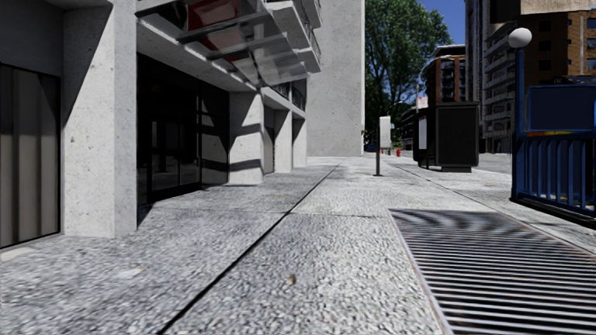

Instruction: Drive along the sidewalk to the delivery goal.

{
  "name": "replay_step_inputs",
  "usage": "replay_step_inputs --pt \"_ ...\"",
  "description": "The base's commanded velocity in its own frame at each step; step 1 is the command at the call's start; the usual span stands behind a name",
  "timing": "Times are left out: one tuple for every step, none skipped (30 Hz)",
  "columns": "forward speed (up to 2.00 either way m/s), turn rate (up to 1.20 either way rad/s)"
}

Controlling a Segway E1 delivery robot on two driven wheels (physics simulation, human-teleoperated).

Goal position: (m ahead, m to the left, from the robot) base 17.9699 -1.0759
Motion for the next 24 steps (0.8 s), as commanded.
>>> replay_step_inputs --pt "1.56 0.00" --pt "1.56 0.00" --pt "1.57 0.00" --pt "2.00 0.00" --pt "2.00 0.00" --pt "2.00 0.00" --pt "2.00 0.00" --pt "2.00 0.00" --pt "2.00 0.00" --pt "2.00 0.00" --pt "2.00 0.00" --pt "2.00 0.00" --pt "2.00 0.00" --pt "2.00 0.00" --pt "2.00 0.00" --pt "2.00 0.00" --pt "2.00 0.00" --pt "2.00 0.00" --pt "2.00 0.00" --pt "2.00 0.00" --pt "2.00 0.00" --pt "2.00 0.00" --pt "2.00 0.00" --pt "2.00 0.00"
